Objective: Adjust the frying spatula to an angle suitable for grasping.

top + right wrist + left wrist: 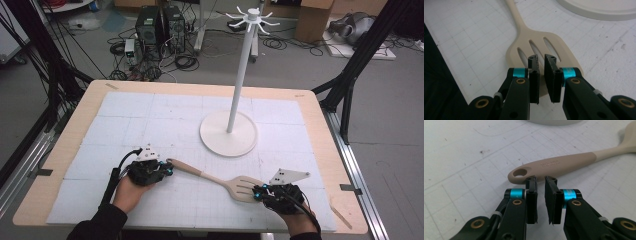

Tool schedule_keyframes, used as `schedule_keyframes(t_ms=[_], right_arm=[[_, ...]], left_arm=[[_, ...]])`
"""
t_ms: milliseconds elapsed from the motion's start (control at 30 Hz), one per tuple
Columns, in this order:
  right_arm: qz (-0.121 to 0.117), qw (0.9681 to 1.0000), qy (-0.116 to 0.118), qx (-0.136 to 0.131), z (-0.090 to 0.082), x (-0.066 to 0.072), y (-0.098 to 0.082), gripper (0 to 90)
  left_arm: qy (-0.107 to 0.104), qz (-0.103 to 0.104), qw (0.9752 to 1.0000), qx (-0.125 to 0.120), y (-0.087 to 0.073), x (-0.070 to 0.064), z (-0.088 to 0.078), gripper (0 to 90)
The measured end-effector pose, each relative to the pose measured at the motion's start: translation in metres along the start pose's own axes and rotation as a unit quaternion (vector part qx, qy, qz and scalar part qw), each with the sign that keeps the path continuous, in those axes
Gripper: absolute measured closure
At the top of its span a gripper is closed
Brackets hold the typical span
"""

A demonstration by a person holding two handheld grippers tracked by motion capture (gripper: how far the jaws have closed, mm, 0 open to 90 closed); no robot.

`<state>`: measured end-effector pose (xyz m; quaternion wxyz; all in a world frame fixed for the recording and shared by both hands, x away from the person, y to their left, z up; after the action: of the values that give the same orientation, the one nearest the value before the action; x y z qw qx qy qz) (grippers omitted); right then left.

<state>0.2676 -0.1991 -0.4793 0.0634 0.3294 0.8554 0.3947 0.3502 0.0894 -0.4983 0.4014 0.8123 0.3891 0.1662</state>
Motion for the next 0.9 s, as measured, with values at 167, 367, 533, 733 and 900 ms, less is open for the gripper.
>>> schedule_keyframes(t_ms=[167, 367, 533, 733, 900], right_arm=[[-0.007, 0.9999, 0.003, 0.010, 0.001, 0.005, -0.002, 80.9], [-0.004, 0.9999, 0.007, -0.011, -0.002, 0.004, 0.001, 77.3], [0.000, 0.9991, 0.002, -0.042, -0.008, 0.002, 0.007, 66.1], [0.008, 0.9934, -0.023, -0.112, -0.022, -0.006, 0.022, 39.1], [0.013, 0.9854, -0.080, -0.150, -0.037, -0.023, 0.028, 24.2]], left_arm=[[0.013, -0.005, 0.9999, 0.000, 0.006, 0.004, 0.009, 79.4], [0.017, -0.017, 0.9997, -0.011, 0.010, 0.007, 0.007, 74.9], [0.019, -0.026, 0.9988, -0.037, 0.018, 0.012, -0.008, 69.2], [0.024, -0.063, 0.9919, -0.107, 0.025, 0.023, -0.037, 48.9], [0.015, -0.070, 0.9817, -0.177, 0.030, 0.029, -0.067, 19.9]])
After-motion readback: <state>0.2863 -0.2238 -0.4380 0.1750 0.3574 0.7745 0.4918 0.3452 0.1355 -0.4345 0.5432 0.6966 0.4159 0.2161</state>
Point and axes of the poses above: each handheld gripper's, and its own axes: z roughly forward along the jaws, y roughly out of its top, x roughly to its left, the point moved 10 cm from there along z, roughly forward along the jaws, and after that the axes turned 6 degrees about y, right-handed, at the moved point
